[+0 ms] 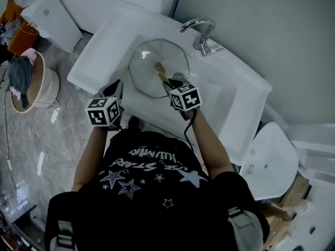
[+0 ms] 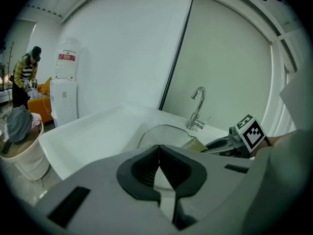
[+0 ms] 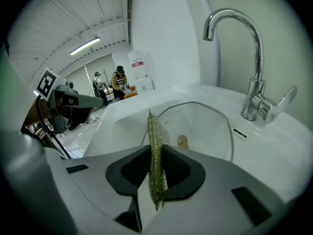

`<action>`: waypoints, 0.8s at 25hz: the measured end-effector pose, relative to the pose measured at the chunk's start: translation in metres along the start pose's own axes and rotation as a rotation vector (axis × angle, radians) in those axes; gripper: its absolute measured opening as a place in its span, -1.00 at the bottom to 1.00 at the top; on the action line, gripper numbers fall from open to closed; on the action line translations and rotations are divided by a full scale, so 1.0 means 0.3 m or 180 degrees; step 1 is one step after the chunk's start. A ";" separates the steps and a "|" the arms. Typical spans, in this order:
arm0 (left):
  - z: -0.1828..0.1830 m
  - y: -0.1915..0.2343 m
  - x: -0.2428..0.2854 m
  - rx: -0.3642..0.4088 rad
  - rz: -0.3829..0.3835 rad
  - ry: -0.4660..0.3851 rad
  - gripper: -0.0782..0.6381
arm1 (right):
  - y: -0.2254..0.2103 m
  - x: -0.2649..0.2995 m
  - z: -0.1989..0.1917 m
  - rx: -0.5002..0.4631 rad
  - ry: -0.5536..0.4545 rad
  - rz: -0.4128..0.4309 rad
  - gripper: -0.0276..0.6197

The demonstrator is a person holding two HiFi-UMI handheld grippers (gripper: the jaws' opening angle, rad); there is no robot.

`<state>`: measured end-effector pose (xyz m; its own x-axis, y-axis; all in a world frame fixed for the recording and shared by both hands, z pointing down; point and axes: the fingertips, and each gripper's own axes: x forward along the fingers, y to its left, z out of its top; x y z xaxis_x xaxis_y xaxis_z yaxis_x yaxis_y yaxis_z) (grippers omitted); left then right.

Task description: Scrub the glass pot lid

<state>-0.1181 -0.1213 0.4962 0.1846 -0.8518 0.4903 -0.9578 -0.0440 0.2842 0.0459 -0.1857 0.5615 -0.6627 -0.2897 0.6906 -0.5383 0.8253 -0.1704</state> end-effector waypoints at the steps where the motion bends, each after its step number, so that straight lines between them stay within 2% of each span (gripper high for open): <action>1: -0.005 -0.012 -0.009 -0.0016 0.0023 -0.0013 -0.76 | -0.001 -0.017 -0.001 -0.0012 -0.0023 0.0006 -0.70; 11: -0.072 -0.138 -0.107 -0.0112 0.0247 -0.0105 -0.76 | -0.004 -0.196 -0.023 -0.0146 -0.0227 0.0087 -0.70; 20: -0.170 -0.254 -0.184 -0.0215 0.0338 -0.0151 -0.76 | 0.015 -0.308 -0.121 -0.0224 -0.0207 0.0158 -0.71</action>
<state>-0.0442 -0.0442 0.4895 0.0709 -0.8736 0.4814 -0.9540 0.0815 0.2884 0.1237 -0.1375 0.5225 -0.7214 -0.2765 0.6349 -0.4676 0.8708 -0.1520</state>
